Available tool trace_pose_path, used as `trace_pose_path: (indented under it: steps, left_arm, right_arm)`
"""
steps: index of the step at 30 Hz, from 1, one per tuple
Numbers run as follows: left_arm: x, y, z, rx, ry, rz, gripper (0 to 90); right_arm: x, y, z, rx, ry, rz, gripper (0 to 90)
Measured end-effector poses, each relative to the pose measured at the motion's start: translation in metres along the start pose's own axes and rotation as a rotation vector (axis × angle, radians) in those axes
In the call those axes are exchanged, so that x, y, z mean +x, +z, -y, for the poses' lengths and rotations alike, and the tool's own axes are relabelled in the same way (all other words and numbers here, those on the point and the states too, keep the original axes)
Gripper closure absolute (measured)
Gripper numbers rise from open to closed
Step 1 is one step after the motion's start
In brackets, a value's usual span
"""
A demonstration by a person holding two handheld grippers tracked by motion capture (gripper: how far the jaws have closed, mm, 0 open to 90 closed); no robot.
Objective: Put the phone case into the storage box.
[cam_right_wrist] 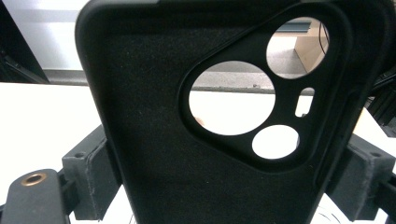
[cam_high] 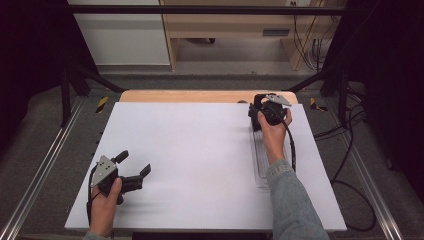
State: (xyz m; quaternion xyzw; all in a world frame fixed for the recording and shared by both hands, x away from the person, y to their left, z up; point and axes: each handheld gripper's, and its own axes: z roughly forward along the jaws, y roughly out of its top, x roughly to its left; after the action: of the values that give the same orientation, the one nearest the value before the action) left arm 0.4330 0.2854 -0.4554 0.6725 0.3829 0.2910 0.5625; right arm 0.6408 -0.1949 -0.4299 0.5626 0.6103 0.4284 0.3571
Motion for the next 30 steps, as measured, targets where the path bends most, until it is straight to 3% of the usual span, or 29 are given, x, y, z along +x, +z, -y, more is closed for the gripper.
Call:
trace_pose_path:
  steps: [30]
  left_arm:
    - [-0.0012,-0.0001,0.0004,0.005,0.007,0.003,2.4]
  right_arm:
    - [0.0016,0.0022,-0.0001,-0.005,-0.019,0.013,12.1]
